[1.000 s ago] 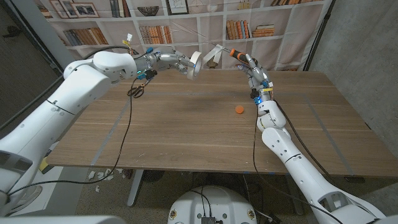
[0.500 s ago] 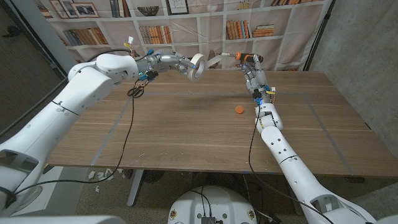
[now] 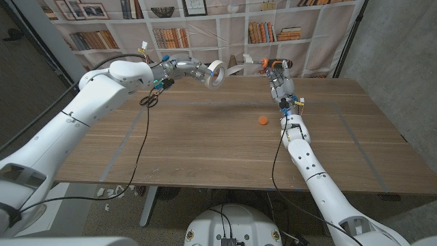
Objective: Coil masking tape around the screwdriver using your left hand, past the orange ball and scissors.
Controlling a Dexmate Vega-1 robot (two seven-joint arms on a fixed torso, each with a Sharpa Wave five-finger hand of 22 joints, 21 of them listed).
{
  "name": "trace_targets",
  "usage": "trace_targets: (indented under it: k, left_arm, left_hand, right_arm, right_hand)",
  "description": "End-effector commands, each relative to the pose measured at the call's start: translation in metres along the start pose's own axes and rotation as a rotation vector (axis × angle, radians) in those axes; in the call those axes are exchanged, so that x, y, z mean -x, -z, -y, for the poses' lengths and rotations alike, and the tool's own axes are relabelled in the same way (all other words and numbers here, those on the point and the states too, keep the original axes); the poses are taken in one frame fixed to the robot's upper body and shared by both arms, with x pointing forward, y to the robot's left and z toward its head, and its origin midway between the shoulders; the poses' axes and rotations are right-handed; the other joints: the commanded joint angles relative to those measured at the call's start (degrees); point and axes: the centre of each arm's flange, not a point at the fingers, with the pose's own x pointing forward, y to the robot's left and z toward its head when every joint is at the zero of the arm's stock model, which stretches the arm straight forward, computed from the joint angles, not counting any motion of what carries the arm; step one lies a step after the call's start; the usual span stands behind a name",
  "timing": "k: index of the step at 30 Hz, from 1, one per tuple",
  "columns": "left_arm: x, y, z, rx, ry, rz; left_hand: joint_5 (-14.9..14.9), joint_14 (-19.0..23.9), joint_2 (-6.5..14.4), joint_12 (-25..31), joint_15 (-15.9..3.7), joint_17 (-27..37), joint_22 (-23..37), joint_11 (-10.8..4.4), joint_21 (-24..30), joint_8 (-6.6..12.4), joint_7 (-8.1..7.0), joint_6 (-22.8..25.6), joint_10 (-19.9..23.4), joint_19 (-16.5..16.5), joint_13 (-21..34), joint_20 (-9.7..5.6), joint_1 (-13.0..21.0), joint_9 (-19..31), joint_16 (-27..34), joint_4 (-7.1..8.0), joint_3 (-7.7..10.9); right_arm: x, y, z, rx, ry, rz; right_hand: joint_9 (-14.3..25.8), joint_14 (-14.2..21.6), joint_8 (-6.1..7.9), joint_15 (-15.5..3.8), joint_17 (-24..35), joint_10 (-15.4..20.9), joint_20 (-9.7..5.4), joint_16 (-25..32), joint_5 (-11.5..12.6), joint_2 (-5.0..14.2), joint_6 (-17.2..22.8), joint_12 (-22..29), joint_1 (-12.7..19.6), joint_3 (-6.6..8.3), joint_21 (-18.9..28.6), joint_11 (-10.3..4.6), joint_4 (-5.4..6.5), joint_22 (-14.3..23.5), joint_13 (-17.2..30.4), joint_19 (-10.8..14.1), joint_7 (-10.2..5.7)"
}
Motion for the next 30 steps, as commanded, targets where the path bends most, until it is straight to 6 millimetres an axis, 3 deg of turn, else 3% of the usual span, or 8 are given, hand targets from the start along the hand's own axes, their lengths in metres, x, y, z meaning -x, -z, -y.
trace_targets:
  k: [1, 14, 30]
  left_arm:
    - [-0.006, 0.009, -0.002, -0.035, -0.125, -0.038]
    - [-0.018, 0.014, -0.007, 0.077, -0.156, 0.042]
    - [-0.014, -0.018, 0.006, 0.082, -0.184, 0.156]
  left_hand:
    - [0.2, 0.4, 6.3, 0.3, -1.20, 0.3, 0.0, -6.27, 0.3, 0.46, 0.50, 1.0, 7.5, 0.2, 10.4, -0.29, 5.7, 0.2, -0.2, 1.80, 2.30]
    - [0.2, 0.4, 6.2, 0.1, -1.26, 0.4, 0.0, -6.37, 0.4, 0.33, 0.37, 1.1, 7.7, 0.4, 10.4, -0.43, 5.4, 0.4, -0.4, 1.89, 2.38]
    - [0.3, 0.5, 6.1, -0.3, -1.30, 0.4, 0.0, -6.33, 0.4, 0.09, 0.15, 1.2, 8.0, 0.4, 10.4, -0.55, 5.2, 0.4, -0.7, 1.87, 2.51]
  right_arm:
    - [0.000, -0.003, -0.013, -0.026, -0.065, -0.015]
    - [0.019, 0.003, -0.003, 0.150, -0.006, -0.204]
    - [0.030, 0.021, 0.021, 0.291, 0.049, -0.208]
  right_hand:
    - [0.2, 11.6, -0.06, -12.90, 0.3, 11.6, -6.70, -0.3, -0.2, 7.88, 7.9, 0.2, 7.8, 6.90, 0.3, -9.03, -1.25, 0.2, 0.5, 0.7, -6.94]
    - [-0.1, 12.0, -0.08, -12.87, 0.2, 12.1, -6.29, -0.5, -0.6, 7.87, 8.0, 0.1, 7.7, 7.38, 0.4, -8.82, -1.63, 0.2, 0.5, 1.0, -6.40]
    - [-0.3, 10.8, -0.33, -12.75, 0.7, 10.5, -7.25, -1.2, -1.6, 8.17, 7.5, -1.0, 6.6, 7.89, -0.2, -8.62, -1.48, 0.2, 0.7, -0.7, -7.15]
